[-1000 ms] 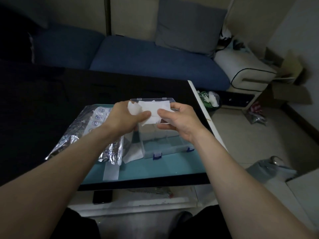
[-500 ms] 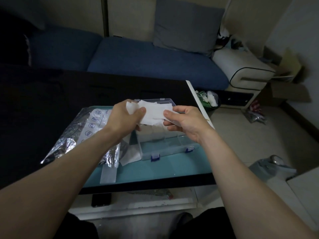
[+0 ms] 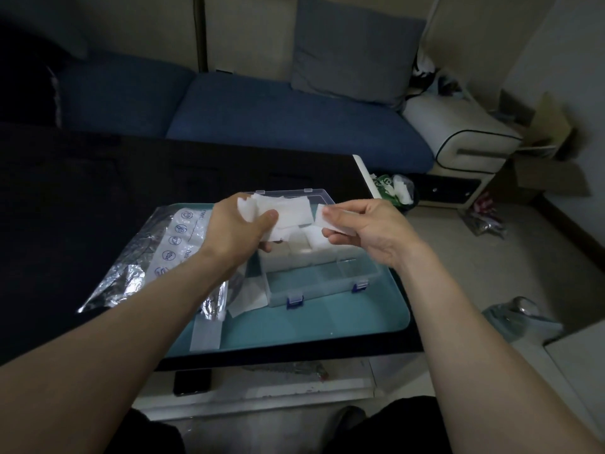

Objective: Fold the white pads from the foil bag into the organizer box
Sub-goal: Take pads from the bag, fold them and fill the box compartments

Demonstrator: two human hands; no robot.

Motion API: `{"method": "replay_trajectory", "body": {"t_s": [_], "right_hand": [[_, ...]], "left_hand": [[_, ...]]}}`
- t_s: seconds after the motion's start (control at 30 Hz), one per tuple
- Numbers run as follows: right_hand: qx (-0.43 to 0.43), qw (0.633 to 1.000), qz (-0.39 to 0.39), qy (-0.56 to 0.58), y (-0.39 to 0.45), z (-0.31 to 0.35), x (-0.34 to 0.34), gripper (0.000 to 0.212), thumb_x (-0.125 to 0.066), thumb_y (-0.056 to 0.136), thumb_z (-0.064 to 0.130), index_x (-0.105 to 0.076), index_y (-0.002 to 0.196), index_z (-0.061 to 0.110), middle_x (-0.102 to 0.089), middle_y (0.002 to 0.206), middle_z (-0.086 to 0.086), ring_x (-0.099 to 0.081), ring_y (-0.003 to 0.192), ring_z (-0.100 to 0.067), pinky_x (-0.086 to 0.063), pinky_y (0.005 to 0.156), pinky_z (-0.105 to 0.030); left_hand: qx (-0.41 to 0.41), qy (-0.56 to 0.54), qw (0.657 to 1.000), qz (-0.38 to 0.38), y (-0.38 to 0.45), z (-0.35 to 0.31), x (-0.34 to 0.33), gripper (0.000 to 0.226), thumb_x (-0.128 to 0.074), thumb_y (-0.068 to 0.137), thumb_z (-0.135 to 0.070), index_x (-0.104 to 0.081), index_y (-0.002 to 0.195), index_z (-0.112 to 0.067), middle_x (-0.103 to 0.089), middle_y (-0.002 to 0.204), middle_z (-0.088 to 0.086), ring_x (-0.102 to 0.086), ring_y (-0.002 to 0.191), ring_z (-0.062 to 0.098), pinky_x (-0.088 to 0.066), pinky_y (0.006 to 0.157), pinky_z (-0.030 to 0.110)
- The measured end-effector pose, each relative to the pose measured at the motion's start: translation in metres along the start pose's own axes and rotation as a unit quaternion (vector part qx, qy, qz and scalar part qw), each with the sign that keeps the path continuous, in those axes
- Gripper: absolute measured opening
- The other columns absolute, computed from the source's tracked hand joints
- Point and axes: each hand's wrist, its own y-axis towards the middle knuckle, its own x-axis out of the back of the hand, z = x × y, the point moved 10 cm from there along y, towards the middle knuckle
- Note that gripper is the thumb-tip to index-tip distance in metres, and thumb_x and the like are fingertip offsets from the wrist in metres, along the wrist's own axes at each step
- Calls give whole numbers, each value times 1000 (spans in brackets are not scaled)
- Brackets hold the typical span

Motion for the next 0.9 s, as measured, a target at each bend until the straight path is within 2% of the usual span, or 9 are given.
{"method": "replay_trajectory", "body": {"t_s": [0.07,0.13,0.27,0.37,0.47,0.57,0.6,0.8,0.9], "right_hand": [[-17,997,60,43,-4,3,-13,13,-71,86,5,-75,98,3,-75,101,-7,-75,84,-18,-61,67,-25],[3,998,60,27,-6,9,-19,12,-75,82,5,-76,94,6,-74,104,-8,-75,81,-19,-60,66,-26],[91,979,-93,-158,-5,19,-6,29,-93,66,25,-70,83,17,-72,102,-4,-68,75,-11,-51,56,-22],[152,959,-138,-195,-6,28,-7,24,-92,67,33,-72,76,22,-73,84,9,-65,78,-3,-51,69,-23],[179,967,-73,-167,-4,33,-19,9,-84,80,22,-76,81,26,-76,79,9,-69,72,-1,-55,63,-23],[198,955,-17,-220,-2,32,-29,21,-80,84,16,-74,93,34,-77,89,15,-72,90,-2,-56,88,-28],[207,953,-10,-221,-3,32,-30,23,-81,83,16,-73,95,34,-77,90,15,-72,92,-3,-55,89,-28],[254,938,-41,-234,-8,43,-25,32,-93,67,17,-72,90,27,-76,78,11,-69,74,3,-43,65,-7],[236,929,-51,-282,-4,38,-22,39,-93,65,30,-72,97,26,-72,86,10,-60,73,3,-45,67,-10]], "left_hand": [[-8,21,1000,11,-1,-2,-3,16,-71,89,-15,-60,97,-8,-68,77,7,-62,42,10,-55,47,26],[-7,27,999,26,-3,-2,-8,15,-72,89,-16,-60,96,-11,-69,78,6,-63,43,11,-56,46,27],[19,-42,997,65,-4,1,-22,17,-73,87,-10,-64,100,-4,-71,82,10,-63,46,13,-51,44,23],[42,-69,994,70,-5,6,-26,17,-73,87,-9,-64,101,-3,-71,78,8,-64,49,14,-51,45,23],[75,-77,992,60,-4,15,-25,14,-73,87,-10,-64,98,-6,-71,78,6,-65,55,19,-52,47,26],[101,-121,985,72,-4,21,-26,11,-72,87,-8,-66,95,-4,-71,76,5,-64,57,18,-49,46,26],[113,-139,980,85,-6,22,-30,10,-71,87,-7,-66,95,-3,-71,77,6,-65,59,19,-48,46,26],[139,-159,957,197,-22,16,-51,12,-64,90,-1,-63,99,7,-69,74,16,-66,55,23,-44,41,23],[133,-151,957,207,-23,14,-52,6,-64,90,-1,-63,94,3,-70,74,12,-65,56,21,-46,47,26]]}}
